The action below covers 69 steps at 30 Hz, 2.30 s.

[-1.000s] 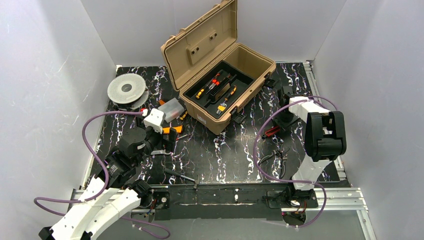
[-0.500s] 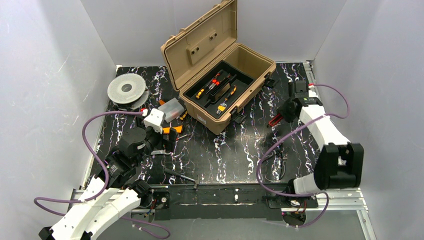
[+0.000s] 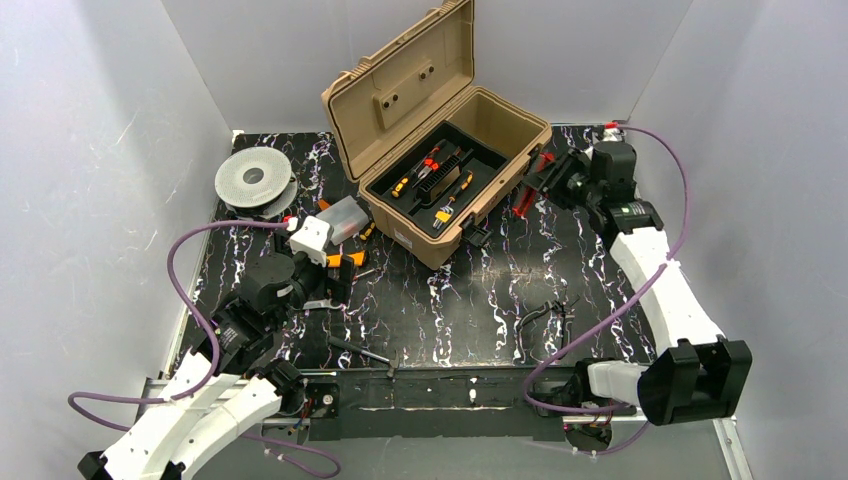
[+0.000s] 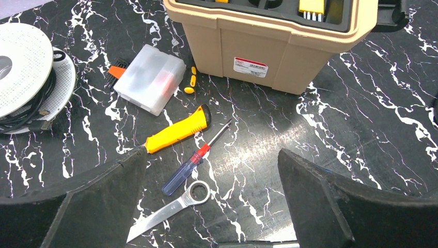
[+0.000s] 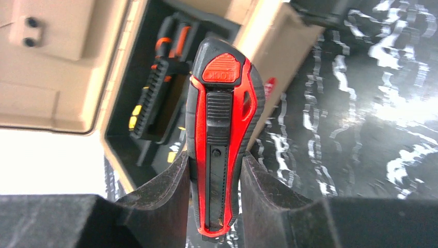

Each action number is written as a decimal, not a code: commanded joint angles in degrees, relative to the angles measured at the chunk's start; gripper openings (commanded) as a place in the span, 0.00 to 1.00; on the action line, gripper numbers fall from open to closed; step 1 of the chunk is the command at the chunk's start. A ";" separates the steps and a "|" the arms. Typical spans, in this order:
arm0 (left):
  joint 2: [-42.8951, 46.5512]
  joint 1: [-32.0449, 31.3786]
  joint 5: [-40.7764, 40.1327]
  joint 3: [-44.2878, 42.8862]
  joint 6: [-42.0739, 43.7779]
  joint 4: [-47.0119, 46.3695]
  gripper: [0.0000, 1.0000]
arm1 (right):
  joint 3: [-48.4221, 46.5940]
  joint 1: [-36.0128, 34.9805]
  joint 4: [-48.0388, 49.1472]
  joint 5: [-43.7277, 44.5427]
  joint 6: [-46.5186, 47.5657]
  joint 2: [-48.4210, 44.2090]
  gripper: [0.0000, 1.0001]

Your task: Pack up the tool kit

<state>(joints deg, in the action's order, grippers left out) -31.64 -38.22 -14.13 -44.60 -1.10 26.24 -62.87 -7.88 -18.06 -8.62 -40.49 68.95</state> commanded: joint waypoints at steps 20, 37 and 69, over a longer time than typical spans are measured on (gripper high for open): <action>0.81 -0.14 -0.15 -0.56 -0.09 0.74 0.98 | -18.34 -21.83 4.25 21.11 -26.40 20.66 0.70; 1.37 -0.06 0.02 -0.58 -0.11 0.80 0.98 | -7.38 -21.71 -3.80 29.41 -17.07 5.05 0.84; 1.31 -0.06 3.80 -0.92 -1.10 0.70 0.98 | 23.69 -19.67 -33.08 30.63 -29.13 -6.80 0.71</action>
<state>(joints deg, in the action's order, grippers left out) -30.52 -38.22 -11.35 -44.60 -1.76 26.65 -40.10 -27.75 -52.69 20.97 -64.55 60.20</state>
